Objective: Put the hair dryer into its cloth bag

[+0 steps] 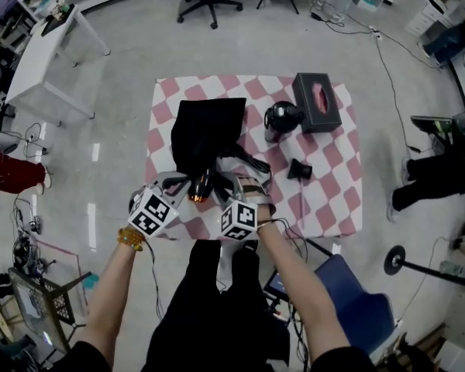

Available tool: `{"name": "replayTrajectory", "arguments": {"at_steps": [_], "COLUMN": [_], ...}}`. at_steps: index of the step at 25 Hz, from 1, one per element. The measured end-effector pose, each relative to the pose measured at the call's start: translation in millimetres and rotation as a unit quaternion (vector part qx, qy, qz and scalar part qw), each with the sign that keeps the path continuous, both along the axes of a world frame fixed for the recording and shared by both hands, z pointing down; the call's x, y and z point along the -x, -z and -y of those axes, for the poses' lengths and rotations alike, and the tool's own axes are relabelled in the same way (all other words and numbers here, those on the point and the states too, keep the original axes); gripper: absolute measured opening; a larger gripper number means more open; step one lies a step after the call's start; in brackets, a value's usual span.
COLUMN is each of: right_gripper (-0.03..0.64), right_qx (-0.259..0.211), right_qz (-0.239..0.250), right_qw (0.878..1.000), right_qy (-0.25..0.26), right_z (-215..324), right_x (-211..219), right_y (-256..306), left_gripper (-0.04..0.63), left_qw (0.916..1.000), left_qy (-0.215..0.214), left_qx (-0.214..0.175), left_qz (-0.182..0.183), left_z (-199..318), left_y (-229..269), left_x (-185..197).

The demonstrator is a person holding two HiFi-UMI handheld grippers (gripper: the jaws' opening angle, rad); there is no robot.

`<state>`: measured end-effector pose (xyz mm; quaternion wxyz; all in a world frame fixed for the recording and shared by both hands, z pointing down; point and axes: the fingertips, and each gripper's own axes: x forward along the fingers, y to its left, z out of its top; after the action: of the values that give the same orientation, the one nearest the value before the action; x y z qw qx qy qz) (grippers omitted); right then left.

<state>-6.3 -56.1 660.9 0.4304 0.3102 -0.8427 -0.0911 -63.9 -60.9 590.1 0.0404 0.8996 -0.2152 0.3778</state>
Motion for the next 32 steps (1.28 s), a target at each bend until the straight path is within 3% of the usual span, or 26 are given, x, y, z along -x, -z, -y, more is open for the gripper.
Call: {"name": "replayTrajectory", "arguments": {"at_steps": [2, 5, 8, 10, 13, 16, 18, 22, 26, 28, 32], "right_gripper": [0.173, 0.173, 0.173, 0.173, 0.172, 0.172, 0.17, 0.17, 0.17, 0.17, 0.17], "right_qx": [0.001, -0.008, -0.022, -0.037, -0.066, -0.09, -0.089, -0.04, -0.023, -0.023, -0.025], "right_qz": [-0.012, -0.034, -0.035, -0.036, -0.04, -0.033, -0.02, 0.033, 0.048, 0.044, 0.03], "right_qw": [0.999, 0.993, 0.986, 0.981, 0.976, 0.981, 0.987, 0.996, 0.997, 0.997, 0.997], "right_qy": [0.039, 0.116, 0.161, 0.188, 0.206, 0.166, 0.134, 0.069, 0.052, 0.057, 0.064], "right_z": [-8.2, -27.0, -48.9, -64.5, -73.2, -59.7, -50.6, -35.0, -26.6, -27.2, -27.9], "right_x": [5.1, 18.5, 27.3, 31.2, 37.5, 34.1, 29.7, 25.3, 25.0, 25.6, 22.6], "right_y": [-0.3, 0.9, 6.8, 11.5, 18.1, 30.6, 36.6, 37.1, 37.0, 36.4, 26.8], "left_gripper": [0.023, 0.023, 0.023, 0.023, 0.023, 0.023, 0.023, 0.023, 0.025, 0.045, 0.165], "left_qw": [0.9998, 0.998, 0.9964, 0.9963, 0.9977, 0.9932, 0.9911, 0.9939, 0.9948, 0.9969, 0.9934], "left_qy": [0.009, 0.019, 0.057, 0.06, 0.004, -0.068, -0.092, -0.104, -0.094, -0.06, 0.02], "left_qx": [-0.016, -0.054, -0.057, -0.058, -0.062, -0.056, -0.046, -0.026, -0.039, -0.039, -0.021], "left_qz": [-0.002, 0.027, 0.027, 0.021, 0.028, 0.077, 0.084, 0.024, 0.001, -0.033, -0.111], "left_z": [0.9, 3.7, 17.0, 23.5, 16.2, -4.5, -17.9, -47.4, -65.0, -63.4, -46.8], "left_y": [0.4, -6.4, -9.3, -4.3, 9.6, 20.1, 32.4, 56.1, 51.0, 55.3, 58.0], "left_x": [6.0, 9.6, 15.8, 16.3, 8.2, 4.3, 3.7, -5.7, 4.2, 19.3, 56.1]}}
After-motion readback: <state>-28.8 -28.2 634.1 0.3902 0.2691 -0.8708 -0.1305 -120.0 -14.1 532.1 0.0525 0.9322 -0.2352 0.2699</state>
